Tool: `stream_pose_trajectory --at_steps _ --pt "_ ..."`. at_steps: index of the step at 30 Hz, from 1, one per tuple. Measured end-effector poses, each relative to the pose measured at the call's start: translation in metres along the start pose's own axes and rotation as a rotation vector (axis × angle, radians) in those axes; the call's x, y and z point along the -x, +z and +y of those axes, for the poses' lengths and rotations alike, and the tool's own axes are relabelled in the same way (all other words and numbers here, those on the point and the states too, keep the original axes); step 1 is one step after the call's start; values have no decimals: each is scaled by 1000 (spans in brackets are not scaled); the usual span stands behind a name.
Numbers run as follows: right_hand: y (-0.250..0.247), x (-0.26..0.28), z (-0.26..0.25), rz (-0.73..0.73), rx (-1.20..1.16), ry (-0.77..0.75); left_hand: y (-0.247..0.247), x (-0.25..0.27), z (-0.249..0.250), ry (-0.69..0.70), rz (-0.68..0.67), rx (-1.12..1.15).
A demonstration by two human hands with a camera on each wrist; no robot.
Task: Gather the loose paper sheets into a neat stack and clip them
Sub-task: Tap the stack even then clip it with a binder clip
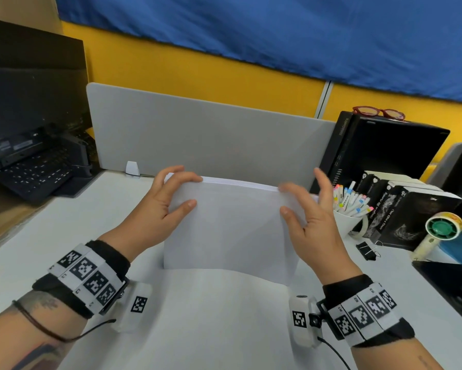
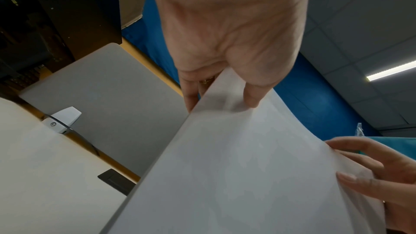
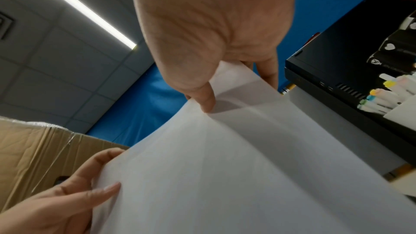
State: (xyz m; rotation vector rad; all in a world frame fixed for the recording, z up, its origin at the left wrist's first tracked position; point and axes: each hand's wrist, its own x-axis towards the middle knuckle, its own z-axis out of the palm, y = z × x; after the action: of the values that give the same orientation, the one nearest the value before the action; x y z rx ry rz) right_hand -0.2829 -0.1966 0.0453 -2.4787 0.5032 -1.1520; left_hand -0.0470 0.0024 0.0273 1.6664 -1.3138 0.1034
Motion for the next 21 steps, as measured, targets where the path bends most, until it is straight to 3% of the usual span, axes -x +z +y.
stream_pose_trajectory --at_steps 8,11,13,15,19,21 --pt "1 -6 -6 -8 87 80 1 1 5 -61 35 52" --pt "3 -11 -16 17 303 60 11 5 5 -260 136 369" --pt "6 -16 -24 -11 423 37 18 7 2 -417 136 604" --pt "11 -22 -29 -58 522 -6 22 7 -2 -485 117 644" --pt "22 -29 -37 -105 625 -112 25 6 -1 -481 137 610" --pt "28 -31 -42 -151 564 -148 25 5 -3 -470 131 613"
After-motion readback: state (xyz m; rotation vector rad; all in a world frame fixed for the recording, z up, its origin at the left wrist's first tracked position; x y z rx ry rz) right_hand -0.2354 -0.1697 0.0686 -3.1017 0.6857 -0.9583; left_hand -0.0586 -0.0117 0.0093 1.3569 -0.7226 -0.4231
